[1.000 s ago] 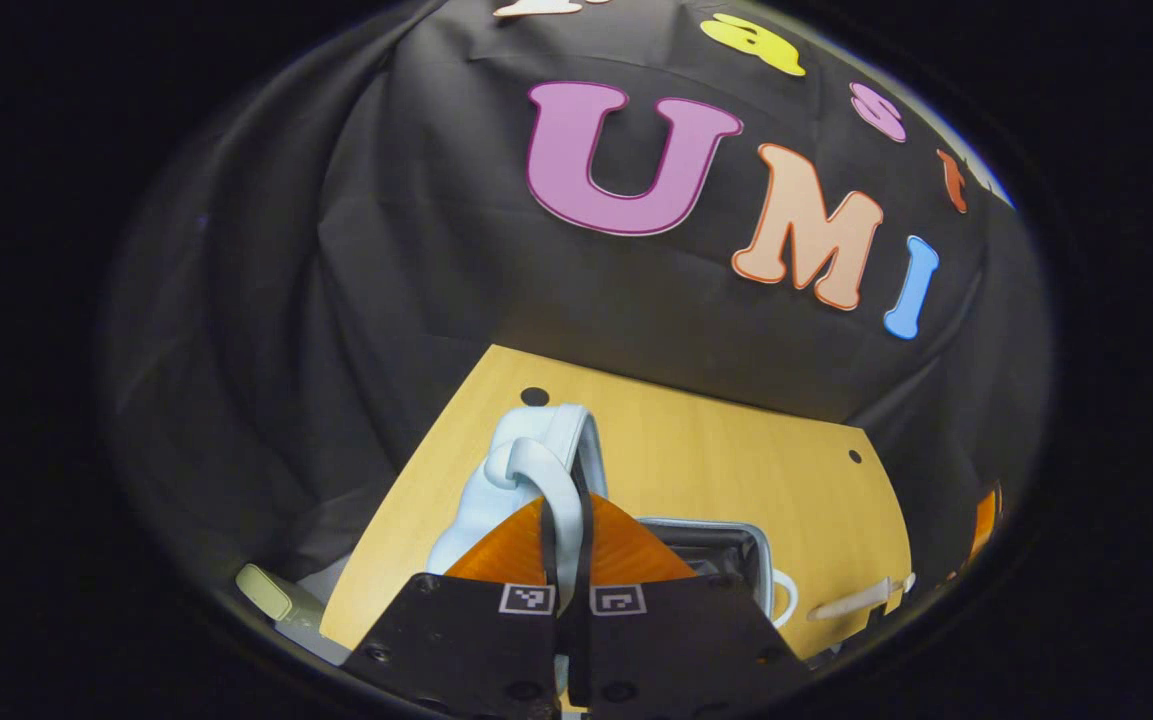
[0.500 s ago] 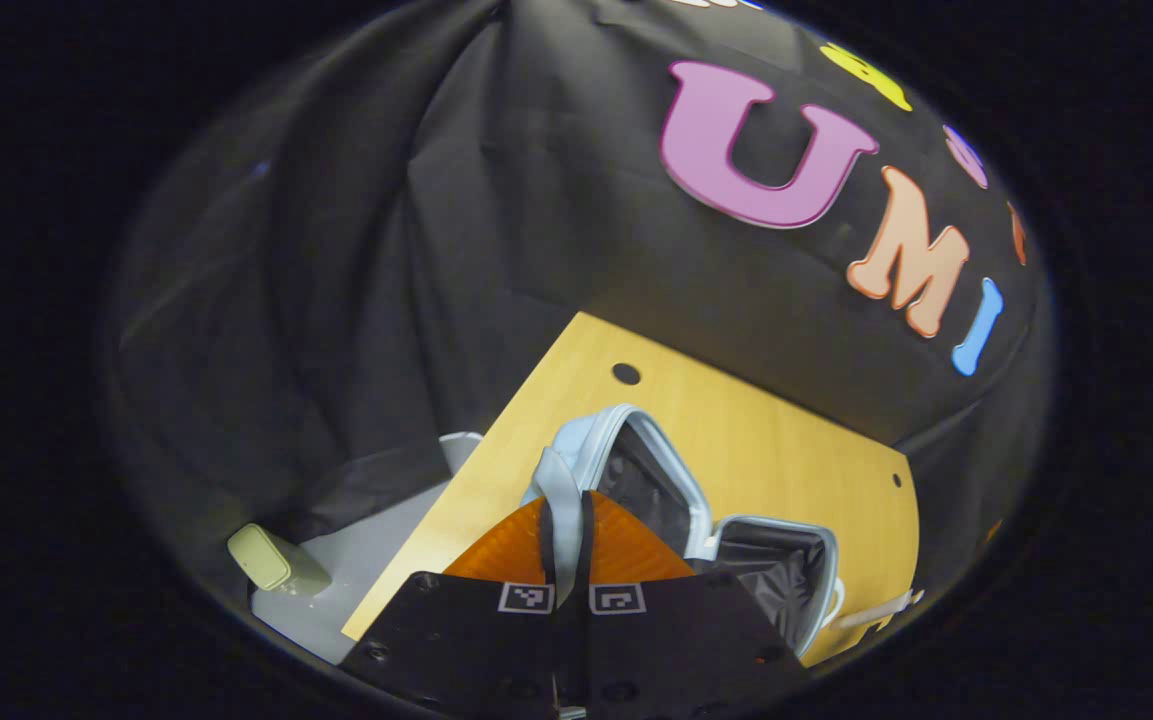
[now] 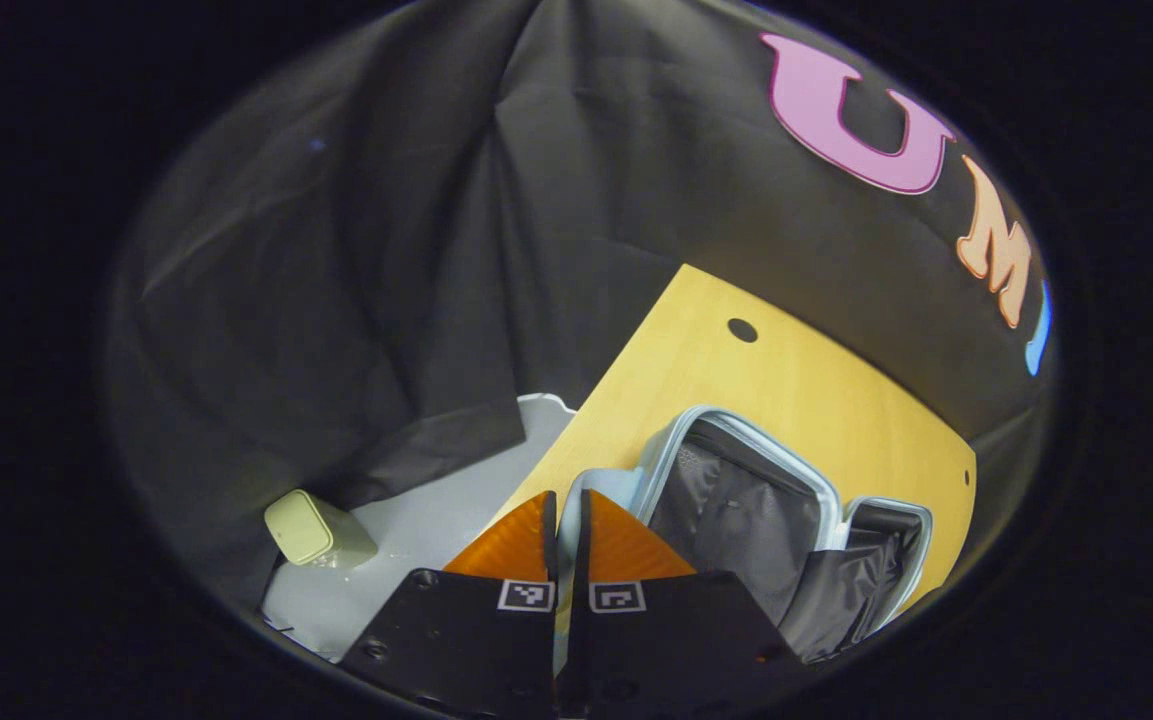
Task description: First open the suitcase, pack the skin care products into it, and then close the suitcase.
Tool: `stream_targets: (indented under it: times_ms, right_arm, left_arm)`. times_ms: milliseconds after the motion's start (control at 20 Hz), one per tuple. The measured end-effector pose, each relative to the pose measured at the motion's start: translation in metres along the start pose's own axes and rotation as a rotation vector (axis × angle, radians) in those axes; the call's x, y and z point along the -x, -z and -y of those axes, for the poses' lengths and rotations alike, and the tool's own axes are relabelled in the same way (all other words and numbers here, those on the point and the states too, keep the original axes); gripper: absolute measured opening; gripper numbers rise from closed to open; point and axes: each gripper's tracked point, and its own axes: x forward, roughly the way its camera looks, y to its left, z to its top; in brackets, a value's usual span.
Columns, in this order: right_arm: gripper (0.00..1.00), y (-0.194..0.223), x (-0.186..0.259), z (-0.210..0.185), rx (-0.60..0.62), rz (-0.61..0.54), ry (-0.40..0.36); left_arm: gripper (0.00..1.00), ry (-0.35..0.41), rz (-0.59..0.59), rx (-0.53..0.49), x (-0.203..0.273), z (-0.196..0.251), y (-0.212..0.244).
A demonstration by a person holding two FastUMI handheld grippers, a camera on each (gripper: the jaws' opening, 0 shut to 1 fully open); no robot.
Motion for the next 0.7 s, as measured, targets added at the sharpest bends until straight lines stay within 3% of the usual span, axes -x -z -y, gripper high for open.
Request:
stream_targets:
  times_ms: [100, 200, 300, 350, 400, 550, 700]
  right_arm:
    - [1.00, -0.003, 0.000, 0.002, 0.022, 0.002, -0.001]
    - [1.00, -0.009, 0.001, 0.008, 0.029, 0.012, -0.001]
    - [0.99, -0.013, 0.003, 0.015, 0.030, 0.016, -0.004]
    - [0.99, -0.015, 0.004, 0.021, 0.034, 0.021, -0.003]
    - [0.99, -0.018, 0.005, 0.027, 0.040, 0.024, -0.003]
    - [0.99, -0.020, 0.011, 0.044, 0.040, 0.027, -0.017]
    - [1.00, -0.028, 0.016, 0.061, 0.047, 0.045, -0.038]
  left_arm:
    - [0.01, -0.048, 0.044, -0.019, -0.005, -0.009, -0.002]
    - [0.10, -0.167, 0.160, -0.082, 0.005, -0.028, -0.023]
    - [0.69, -0.238, 0.304, -0.092, 0.026, -0.033, -0.059]
    - [0.99, -0.235, 0.384, -0.078, 0.047, -0.025, -0.073]
    - [0.93, -0.227, 0.459, -0.069, 0.059, -0.018, -0.082]
    - [0.93, -0.206, 0.628, -0.071, 0.110, 0.015, -0.095]
    - [0.94, -0.154, 0.721, -0.063, 0.164, 0.049, -0.087]
